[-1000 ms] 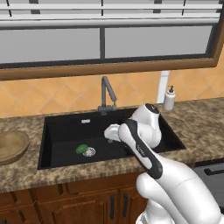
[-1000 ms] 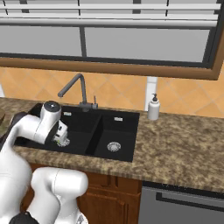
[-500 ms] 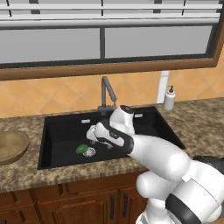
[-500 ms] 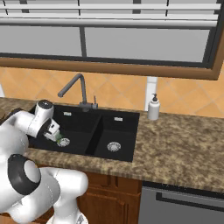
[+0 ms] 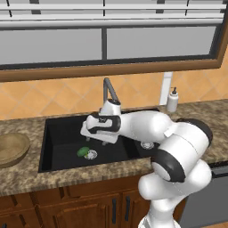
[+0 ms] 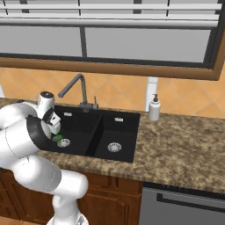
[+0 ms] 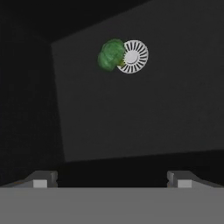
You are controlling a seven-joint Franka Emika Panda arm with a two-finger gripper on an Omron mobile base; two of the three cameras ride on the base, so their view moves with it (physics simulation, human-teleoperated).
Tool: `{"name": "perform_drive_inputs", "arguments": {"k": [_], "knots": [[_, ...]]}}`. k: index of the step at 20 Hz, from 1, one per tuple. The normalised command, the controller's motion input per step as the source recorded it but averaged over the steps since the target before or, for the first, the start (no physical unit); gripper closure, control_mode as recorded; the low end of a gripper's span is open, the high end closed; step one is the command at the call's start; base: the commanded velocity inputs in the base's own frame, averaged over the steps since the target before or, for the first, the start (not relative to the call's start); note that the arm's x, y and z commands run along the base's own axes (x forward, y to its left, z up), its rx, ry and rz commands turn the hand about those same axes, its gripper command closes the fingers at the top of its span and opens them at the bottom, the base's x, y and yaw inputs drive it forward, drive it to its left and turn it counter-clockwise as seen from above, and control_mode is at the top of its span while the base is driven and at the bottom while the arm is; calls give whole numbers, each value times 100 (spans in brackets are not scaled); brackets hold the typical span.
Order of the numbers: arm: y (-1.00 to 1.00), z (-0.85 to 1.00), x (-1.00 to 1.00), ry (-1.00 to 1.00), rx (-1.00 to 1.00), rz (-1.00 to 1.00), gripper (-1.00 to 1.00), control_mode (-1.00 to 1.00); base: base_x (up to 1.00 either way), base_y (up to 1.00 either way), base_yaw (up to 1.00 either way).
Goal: Pick the broccoli from the sink and place it in the bowl. Then pick the bowl and place it in the microwave. Then close the microwave door and press the start button.
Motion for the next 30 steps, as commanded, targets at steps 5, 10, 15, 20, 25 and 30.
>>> {"name": "perform_drive_inputs", "arguments": {"k": [5, 10, 15, 20, 25, 30], "knots": [[0, -30, 27, 0, -1, -5, -100, -100, 0, 0, 0], [1, -41, 26, -2, 0, -5, -100, -100, 0, 0, 0], [13, -32, 42, 0, 0, -7, -100, -100, 0, 0, 0], [23, -22, 36, -1, -1, -10, -100, -100, 0, 0, 0], [27, -17, 16, -4, -2, -11, -100, -100, 0, 0, 0], [2, -24, 41, 0, 0, -7, -100, -100, 0, 0, 0]]}}
